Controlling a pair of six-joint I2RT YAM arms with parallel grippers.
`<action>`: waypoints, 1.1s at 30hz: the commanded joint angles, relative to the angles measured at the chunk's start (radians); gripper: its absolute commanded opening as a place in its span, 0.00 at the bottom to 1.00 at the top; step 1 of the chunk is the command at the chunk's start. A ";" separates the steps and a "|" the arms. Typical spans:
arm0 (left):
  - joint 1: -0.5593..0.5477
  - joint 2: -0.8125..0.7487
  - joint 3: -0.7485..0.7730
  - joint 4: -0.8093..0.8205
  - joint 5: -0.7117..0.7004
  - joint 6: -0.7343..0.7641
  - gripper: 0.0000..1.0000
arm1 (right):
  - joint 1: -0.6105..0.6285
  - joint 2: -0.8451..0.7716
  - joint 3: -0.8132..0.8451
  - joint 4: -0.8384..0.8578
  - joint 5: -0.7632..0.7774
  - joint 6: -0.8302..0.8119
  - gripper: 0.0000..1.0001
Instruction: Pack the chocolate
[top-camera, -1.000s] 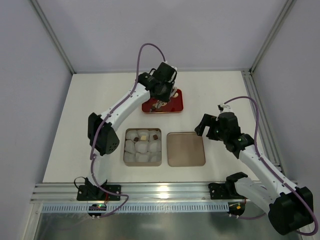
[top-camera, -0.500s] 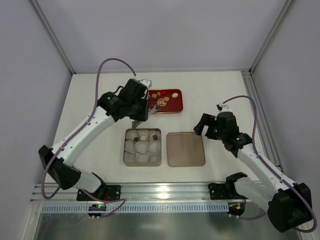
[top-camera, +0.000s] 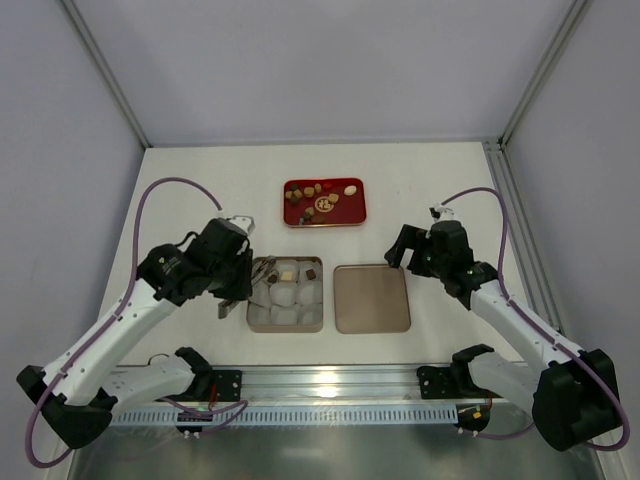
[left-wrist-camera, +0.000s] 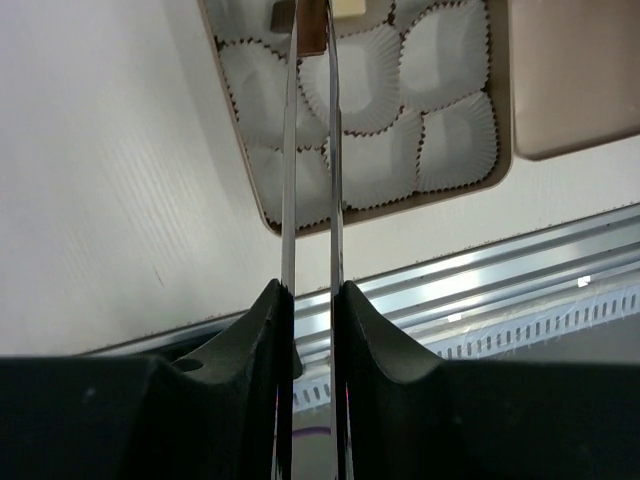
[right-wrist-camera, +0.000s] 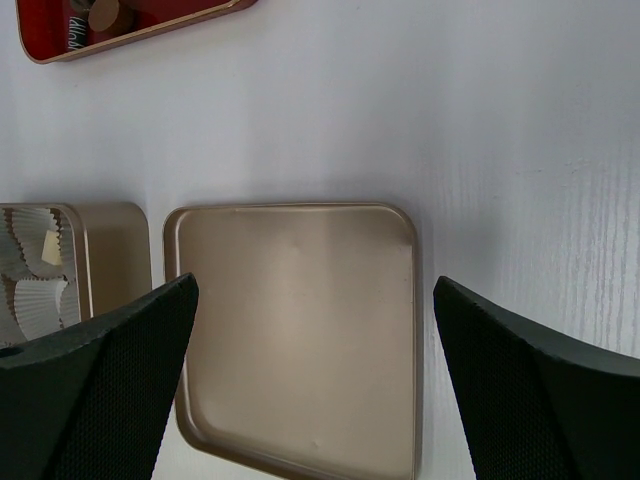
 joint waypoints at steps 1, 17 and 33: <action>-0.001 -0.051 -0.031 -0.043 -0.017 -0.050 0.08 | 0.003 0.008 0.004 0.054 -0.002 0.014 1.00; -0.003 -0.113 -0.146 -0.074 -0.017 -0.101 0.09 | 0.010 0.003 -0.002 0.048 0.004 0.017 1.00; -0.001 -0.090 -0.198 0.017 0.003 -0.108 0.21 | 0.011 0.000 -0.010 0.046 0.006 0.017 1.00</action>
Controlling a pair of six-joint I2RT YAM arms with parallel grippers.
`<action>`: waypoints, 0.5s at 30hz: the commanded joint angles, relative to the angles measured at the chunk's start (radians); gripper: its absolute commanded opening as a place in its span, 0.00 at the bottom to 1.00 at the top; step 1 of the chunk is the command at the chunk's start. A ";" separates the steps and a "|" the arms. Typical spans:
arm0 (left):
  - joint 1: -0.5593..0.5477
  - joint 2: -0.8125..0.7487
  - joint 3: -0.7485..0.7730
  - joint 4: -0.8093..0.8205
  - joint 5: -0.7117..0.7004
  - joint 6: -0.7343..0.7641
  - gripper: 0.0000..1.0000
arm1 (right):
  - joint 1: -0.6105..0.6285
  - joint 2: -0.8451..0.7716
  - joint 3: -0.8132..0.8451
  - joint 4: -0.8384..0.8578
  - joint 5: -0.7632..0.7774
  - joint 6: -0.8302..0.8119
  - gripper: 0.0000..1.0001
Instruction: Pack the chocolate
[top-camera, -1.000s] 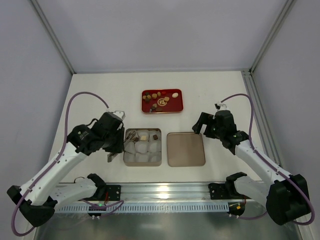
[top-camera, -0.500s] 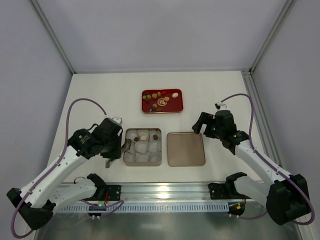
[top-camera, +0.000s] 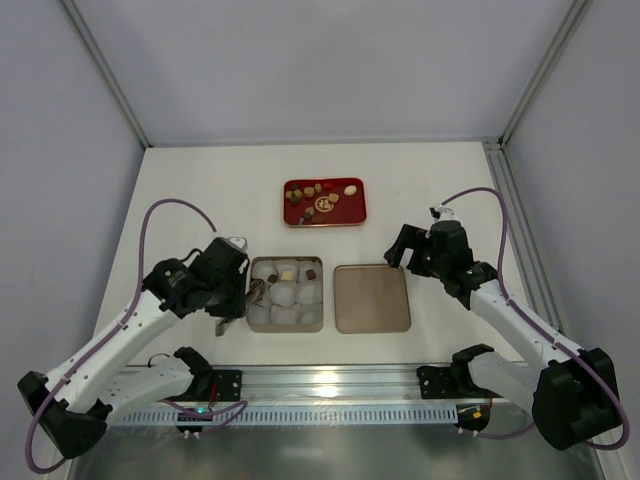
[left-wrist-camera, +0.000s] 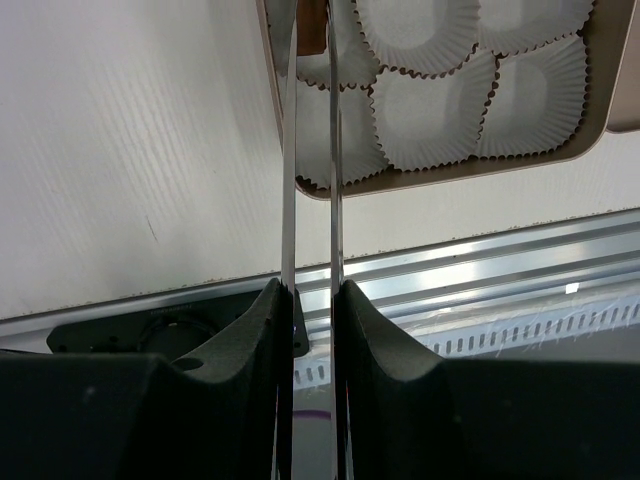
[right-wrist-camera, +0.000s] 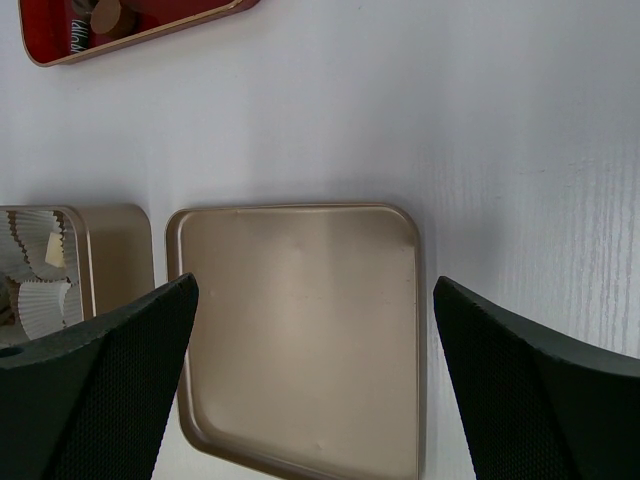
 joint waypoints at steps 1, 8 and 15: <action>-0.003 -0.001 -0.005 0.047 0.007 -0.010 0.22 | 0.004 -0.009 -0.007 0.036 0.006 0.002 1.00; -0.001 -0.001 0.004 0.034 0.007 -0.013 0.27 | 0.004 -0.008 -0.010 0.038 0.003 0.005 1.00; -0.001 -0.004 0.030 0.006 0.001 -0.007 0.33 | 0.005 -0.008 -0.007 0.042 0.000 0.005 1.00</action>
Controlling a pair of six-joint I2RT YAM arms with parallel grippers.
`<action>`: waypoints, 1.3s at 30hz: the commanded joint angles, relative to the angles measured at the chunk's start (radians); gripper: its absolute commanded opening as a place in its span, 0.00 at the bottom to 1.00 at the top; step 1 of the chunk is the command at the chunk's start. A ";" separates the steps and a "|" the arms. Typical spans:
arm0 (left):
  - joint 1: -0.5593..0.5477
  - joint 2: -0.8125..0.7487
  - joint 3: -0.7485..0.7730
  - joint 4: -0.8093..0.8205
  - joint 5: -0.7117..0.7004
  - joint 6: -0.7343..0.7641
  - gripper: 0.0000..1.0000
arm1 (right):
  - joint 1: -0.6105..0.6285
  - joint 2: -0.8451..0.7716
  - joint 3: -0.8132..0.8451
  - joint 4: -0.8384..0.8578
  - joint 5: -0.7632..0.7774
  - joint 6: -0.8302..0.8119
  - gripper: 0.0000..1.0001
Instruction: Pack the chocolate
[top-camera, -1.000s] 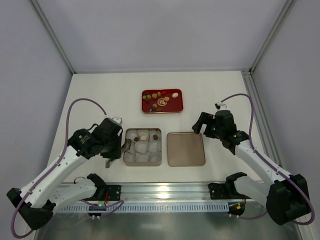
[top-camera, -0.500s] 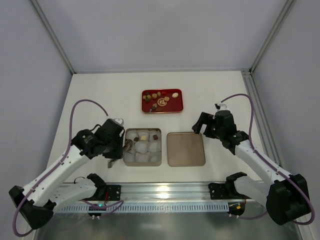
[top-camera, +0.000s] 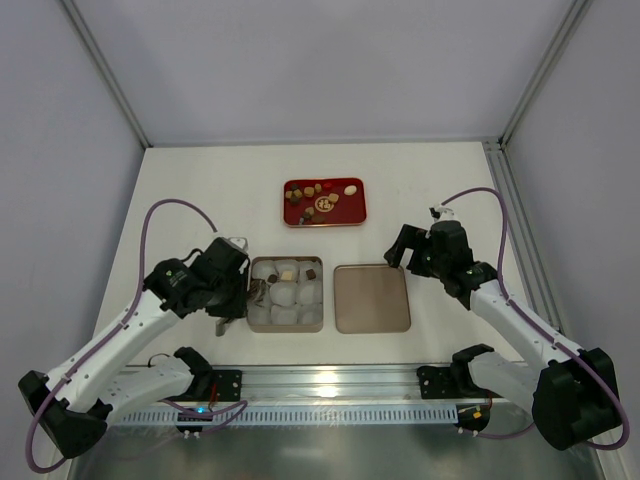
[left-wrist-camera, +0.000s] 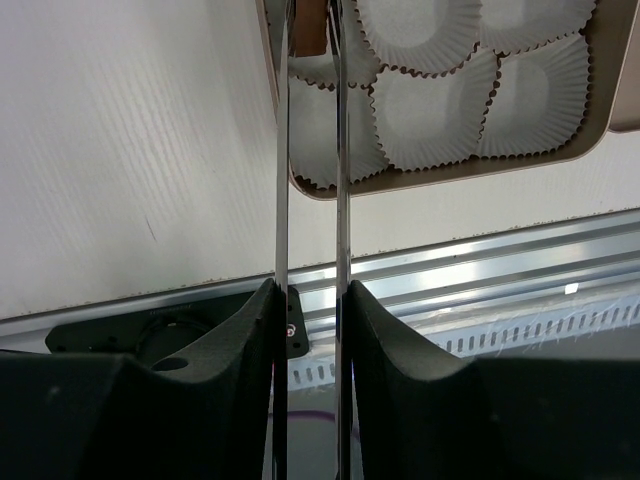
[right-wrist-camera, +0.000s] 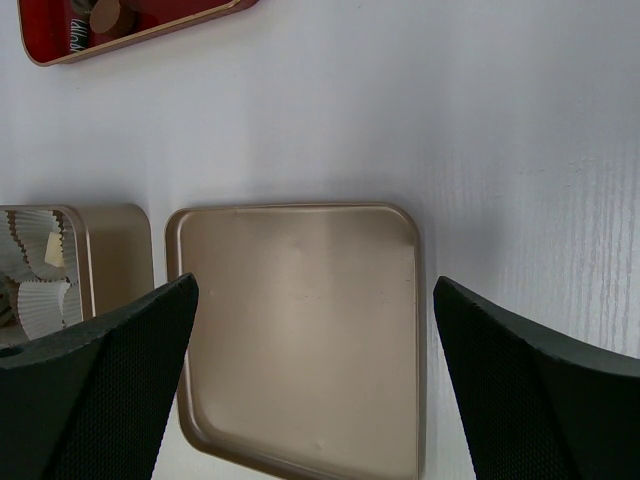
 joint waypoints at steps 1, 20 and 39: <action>-0.003 -0.007 0.041 -0.005 -0.003 -0.006 0.33 | 0.005 -0.009 -0.006 0.040 0.002 0.006 1.00; -0.001 0.054 0.312 -0.018 0.046 0.024 0.34 | 0.003 -0.002 0.007 0.043 0.002 0.000 1.00; 0.043 0.847 0.967 0.131 -0.087 0.251 0.37 | 0.003 -0.101 0.021 -0.041 0.010 -0.009 1.00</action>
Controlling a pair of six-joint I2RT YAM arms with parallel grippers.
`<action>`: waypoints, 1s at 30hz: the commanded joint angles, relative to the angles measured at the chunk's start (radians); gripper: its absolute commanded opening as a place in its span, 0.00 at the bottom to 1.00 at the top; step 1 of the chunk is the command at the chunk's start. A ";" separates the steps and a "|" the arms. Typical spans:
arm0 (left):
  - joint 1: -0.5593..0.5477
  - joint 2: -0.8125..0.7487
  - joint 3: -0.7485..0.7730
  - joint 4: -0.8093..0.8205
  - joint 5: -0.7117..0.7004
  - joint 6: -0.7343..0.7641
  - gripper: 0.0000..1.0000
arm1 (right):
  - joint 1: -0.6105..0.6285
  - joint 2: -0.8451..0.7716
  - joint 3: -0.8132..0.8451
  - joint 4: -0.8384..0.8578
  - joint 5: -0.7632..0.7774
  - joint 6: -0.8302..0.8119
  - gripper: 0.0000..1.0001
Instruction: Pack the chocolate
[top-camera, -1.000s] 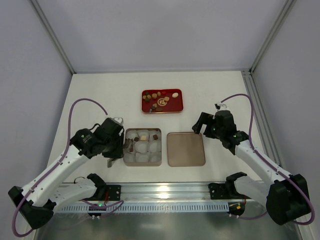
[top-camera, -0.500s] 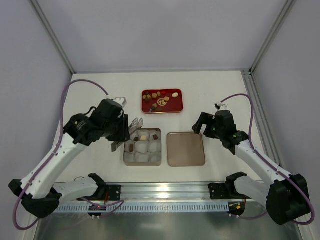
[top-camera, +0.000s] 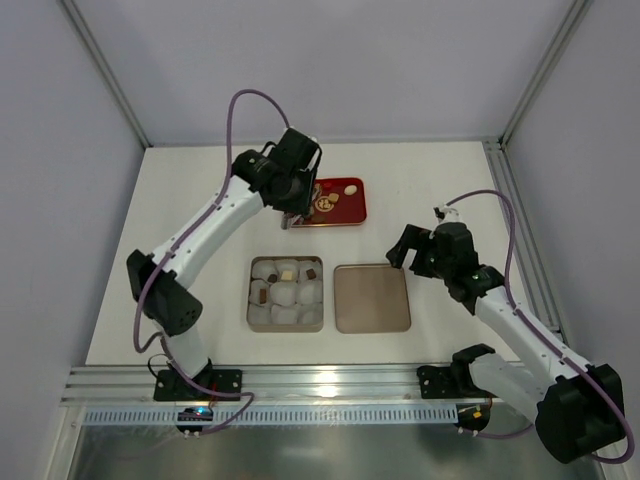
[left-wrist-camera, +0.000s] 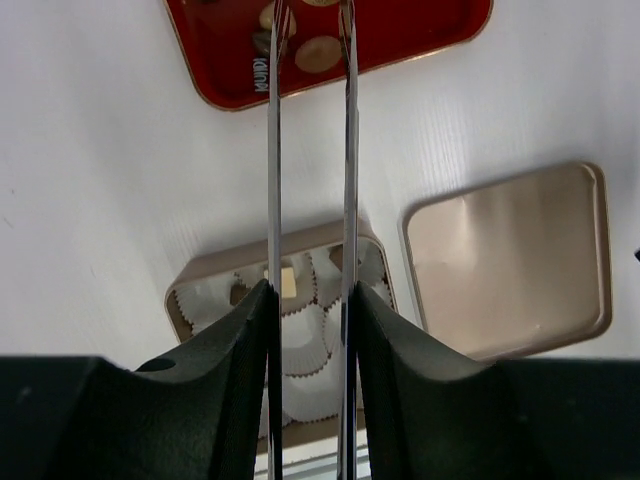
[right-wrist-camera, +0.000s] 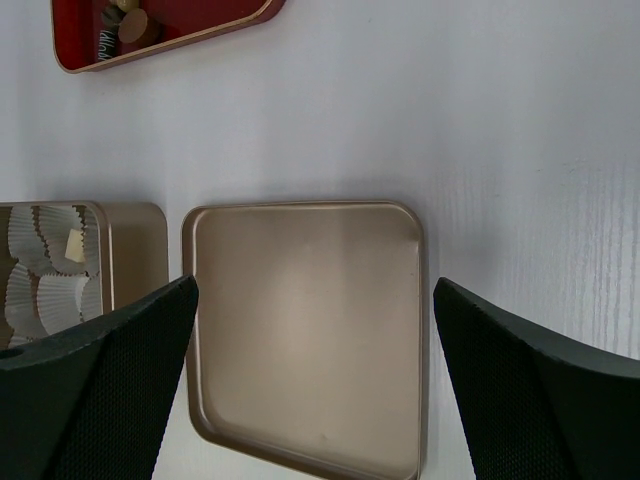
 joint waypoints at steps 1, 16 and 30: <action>0.015 0.059 0.095 0.047 0.005 0.063 0.37 | 0.003 -0.045 0.017 -0.007 0.009 -0.011 1.00; 0.015 0.373 0.276 0.115 0.056 0.083 0.38 | 0.003 -0.088 0.022 -0.060 0.025 -0.028 1.00; 0.017 0.438 0.293 0.131 0.030 0.085 0.41 | 0.003 -0.094 0.017 -0.072 0.032 -0.040 1.00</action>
